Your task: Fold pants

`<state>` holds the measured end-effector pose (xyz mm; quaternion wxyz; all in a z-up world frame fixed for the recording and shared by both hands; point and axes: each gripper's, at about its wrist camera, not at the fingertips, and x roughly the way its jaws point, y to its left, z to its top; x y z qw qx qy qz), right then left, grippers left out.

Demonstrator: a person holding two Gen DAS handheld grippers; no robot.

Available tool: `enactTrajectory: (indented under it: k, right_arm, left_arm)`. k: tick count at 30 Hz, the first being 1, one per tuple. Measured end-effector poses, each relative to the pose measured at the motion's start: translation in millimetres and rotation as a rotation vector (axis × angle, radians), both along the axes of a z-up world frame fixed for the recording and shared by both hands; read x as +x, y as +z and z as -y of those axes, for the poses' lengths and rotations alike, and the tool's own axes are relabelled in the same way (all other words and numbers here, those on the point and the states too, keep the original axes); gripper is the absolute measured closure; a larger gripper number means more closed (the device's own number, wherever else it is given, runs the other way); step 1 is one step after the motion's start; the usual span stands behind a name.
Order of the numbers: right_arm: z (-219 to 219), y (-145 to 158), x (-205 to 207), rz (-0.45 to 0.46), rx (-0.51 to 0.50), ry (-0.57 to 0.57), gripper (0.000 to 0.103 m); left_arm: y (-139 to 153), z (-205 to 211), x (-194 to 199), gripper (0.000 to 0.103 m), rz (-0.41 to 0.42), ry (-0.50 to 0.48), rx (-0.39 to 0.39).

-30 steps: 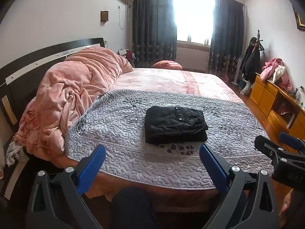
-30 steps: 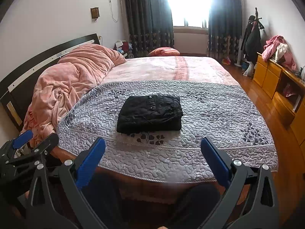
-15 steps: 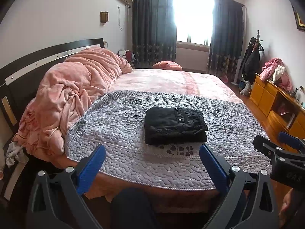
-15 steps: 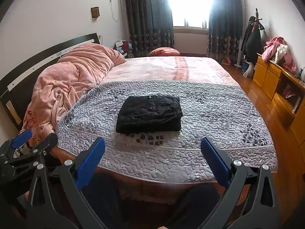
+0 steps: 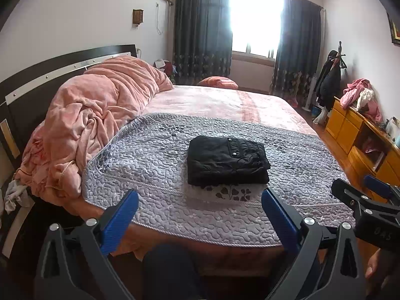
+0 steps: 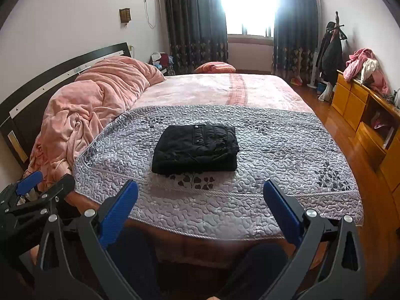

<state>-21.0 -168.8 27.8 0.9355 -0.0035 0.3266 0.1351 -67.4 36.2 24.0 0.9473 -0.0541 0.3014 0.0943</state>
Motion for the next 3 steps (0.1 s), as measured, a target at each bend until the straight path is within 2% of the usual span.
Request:
enactTrajectory:
  k: [3]
  right_arm:
    - [1.2,-1.3,-1.0,0.0,0.0,-0.003,0.003]
  left_arm:
    - [0.4,-1.3,0.0,0.004,-0.001,-0.001,-0.006]
